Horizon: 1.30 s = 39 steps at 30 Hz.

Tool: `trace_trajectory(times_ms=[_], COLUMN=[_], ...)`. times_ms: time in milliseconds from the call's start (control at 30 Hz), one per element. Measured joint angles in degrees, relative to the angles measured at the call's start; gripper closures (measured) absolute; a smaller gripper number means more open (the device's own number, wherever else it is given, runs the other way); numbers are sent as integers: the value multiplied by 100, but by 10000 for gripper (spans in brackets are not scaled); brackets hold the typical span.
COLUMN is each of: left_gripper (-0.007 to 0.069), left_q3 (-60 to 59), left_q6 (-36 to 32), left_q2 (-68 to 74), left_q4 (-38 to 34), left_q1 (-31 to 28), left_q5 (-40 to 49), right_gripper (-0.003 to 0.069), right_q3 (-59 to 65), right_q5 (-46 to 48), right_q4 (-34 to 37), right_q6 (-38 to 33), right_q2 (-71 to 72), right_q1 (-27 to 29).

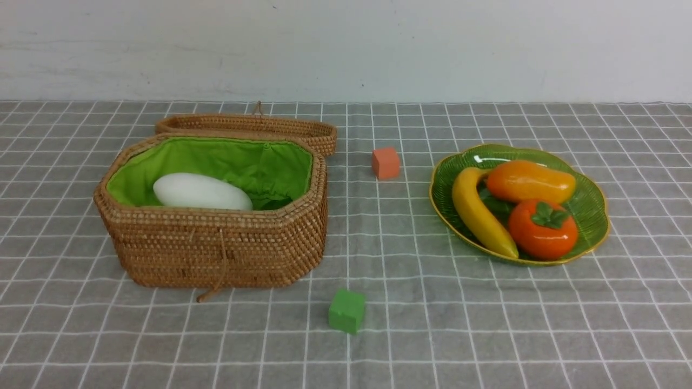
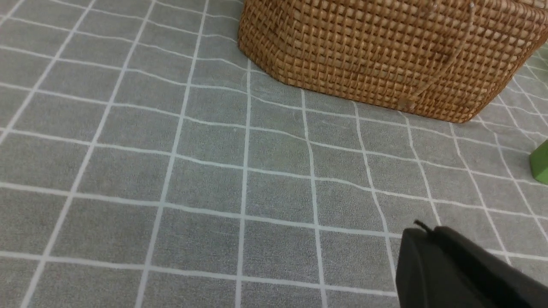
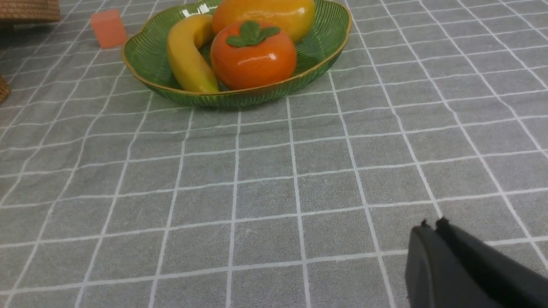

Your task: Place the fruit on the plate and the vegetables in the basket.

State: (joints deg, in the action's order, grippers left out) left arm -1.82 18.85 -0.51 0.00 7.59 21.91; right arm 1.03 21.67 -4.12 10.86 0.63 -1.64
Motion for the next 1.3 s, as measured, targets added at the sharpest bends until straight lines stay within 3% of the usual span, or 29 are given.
trace_trajectory(times_ms=[1300], left_gripper=[626], left_q3=[0], left_q6=[65], left_q2=[0], left_q4=[0], left_q1=[0], left_q5=[6], right_gripper=[605], right_q3=[0], right_q5=[0], right_q4=[0], right_q6=[0], right_q2=[0], right_q1=[0])
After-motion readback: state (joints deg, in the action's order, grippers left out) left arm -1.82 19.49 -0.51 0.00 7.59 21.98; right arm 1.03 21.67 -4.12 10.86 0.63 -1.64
